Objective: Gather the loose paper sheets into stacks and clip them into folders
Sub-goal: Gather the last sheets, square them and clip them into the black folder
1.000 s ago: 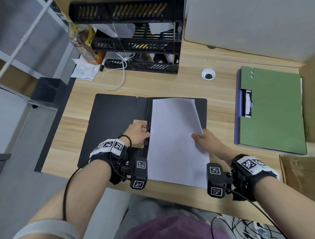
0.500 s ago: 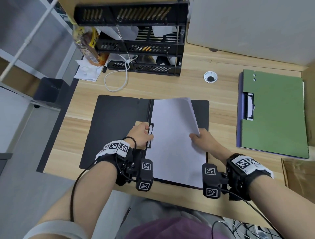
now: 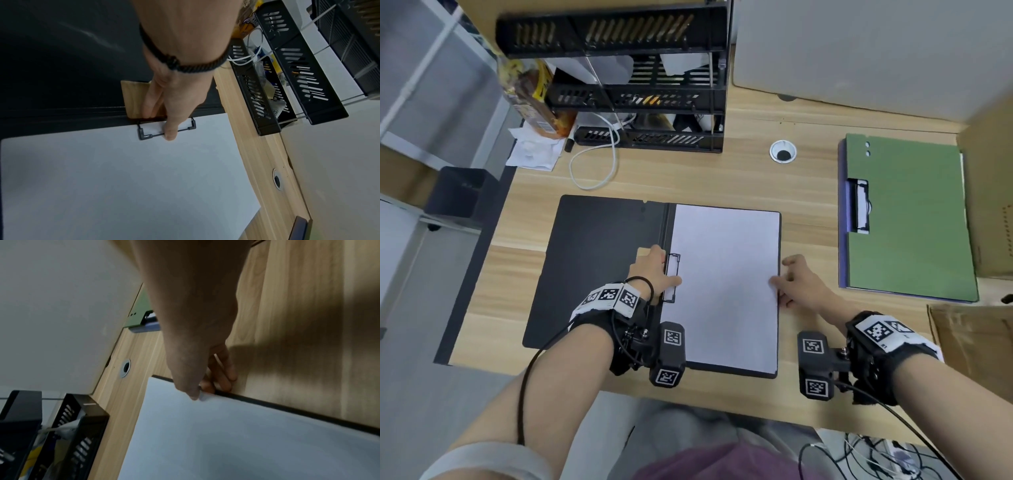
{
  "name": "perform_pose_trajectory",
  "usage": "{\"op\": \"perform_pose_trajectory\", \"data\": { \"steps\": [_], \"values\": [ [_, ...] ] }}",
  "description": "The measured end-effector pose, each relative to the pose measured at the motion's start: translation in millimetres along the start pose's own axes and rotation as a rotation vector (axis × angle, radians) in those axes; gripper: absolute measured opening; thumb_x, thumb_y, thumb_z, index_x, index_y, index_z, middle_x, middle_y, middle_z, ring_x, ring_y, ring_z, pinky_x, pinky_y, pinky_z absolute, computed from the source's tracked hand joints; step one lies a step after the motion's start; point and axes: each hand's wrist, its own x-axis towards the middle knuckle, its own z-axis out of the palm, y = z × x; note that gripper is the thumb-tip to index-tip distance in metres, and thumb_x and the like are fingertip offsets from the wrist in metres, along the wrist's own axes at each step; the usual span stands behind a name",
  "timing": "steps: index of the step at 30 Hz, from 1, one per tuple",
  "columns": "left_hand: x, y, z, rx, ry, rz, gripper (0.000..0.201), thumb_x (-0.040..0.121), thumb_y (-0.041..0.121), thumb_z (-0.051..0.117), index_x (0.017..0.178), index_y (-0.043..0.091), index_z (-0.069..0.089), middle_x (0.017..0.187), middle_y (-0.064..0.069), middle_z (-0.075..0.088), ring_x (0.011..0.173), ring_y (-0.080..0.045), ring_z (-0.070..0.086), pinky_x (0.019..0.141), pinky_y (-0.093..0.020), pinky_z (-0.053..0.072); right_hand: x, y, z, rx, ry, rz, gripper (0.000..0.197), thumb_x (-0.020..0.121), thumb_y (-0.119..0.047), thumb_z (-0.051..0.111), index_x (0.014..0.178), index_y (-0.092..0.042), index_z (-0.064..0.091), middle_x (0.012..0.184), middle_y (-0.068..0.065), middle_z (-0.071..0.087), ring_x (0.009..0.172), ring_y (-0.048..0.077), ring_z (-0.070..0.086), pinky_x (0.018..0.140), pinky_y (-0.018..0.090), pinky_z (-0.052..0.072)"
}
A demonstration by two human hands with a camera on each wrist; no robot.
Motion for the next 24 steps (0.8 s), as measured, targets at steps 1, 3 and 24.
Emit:
{"op": "perform_pose_trajectory", "data": {
  "steps": [1,3,24],
  "values": [
    [0.3,-0.1,-0.3,0.002,-0.003,0.004,0.052,0.078,0.034,0.072,0.114,0.012,0.042,0.108,-0.010,0.059,0.098,-0.031,0.057,0.073,-0.032,0.041,-1.0,4.2,-3.1,0.003,0.024,0.014,0.033,0.094,-0.020,0.058,0.117,-0.013,0.035,0.081,0.011,0.064,0.069,0.028,0.063,0.073,0.045,0.054],
    [0.3,-0.2,-0.3,0.011,-0.012,0.010,0.052,0.079,0.033,0.071,0.116,0.011,0.041,0.107,-0.011,0.059,0.097,-0.032,0.058,0.073,-0.032,0.041,-3.3,8.8,-5.1,-0.025,0.009,0.024,0.015,0.093,-0.020,0.057,0.104,-0.015,0.048,0.082,0.011,0.065,0.069,0.027,0.063,0.073,0.045,0.055],
    [-10.1,-209.8,-67.9,-0.300,0.304,-0.265,0.039,0.081,0.019,0.061,0.120,0.012,0.062,0.121,-0.015,0.061,0.113,-0.035,0.055,0.099,-0.041,0.044,-2.9,-111.4,120.6,0.146,-0.279,0.105,0.014,0.099,-0.016,0.045,0.112,-0.013,0.051,0.099,0.005,0.060,0.086,0.021,0.060,0.081,0.036,0.055]
  ]
}}
